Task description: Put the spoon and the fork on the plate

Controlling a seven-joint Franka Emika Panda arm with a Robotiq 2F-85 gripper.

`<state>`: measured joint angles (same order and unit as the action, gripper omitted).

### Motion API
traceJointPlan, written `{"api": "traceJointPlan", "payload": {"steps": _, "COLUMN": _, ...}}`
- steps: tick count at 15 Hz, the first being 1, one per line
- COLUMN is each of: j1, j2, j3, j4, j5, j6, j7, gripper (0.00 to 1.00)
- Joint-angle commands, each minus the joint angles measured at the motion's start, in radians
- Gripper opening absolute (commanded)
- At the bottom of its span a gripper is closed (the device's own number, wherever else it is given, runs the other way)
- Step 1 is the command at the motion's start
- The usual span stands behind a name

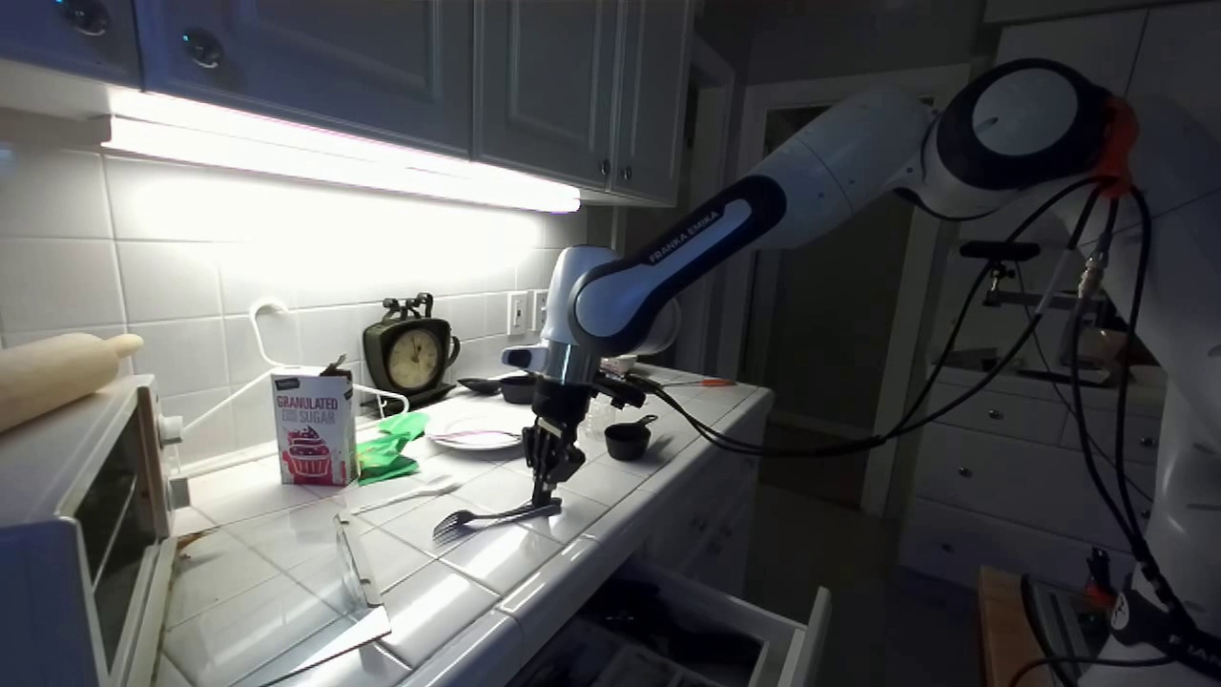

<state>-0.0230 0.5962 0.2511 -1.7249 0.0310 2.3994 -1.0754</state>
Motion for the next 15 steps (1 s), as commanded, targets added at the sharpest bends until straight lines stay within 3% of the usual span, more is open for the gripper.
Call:
{"api": "traceJointPlan", "payload": {"steps": 1, "j1": 0.011, "j2": -0.013, "j3": -0.021, "j4": -0.012, "j5": 0.020, "j6": 0.046, "j7": 0.071, "gripper": 0.01}}
{"api": "traceJointPlan", "payload": {"steps": 15, "j1": -0.006, "j2": -0.013, "j3": -0.108, "j4": 0.061, "j5": -0.022, "j6": 0.195, "j7": 0.376, "gripper": 0.01}}
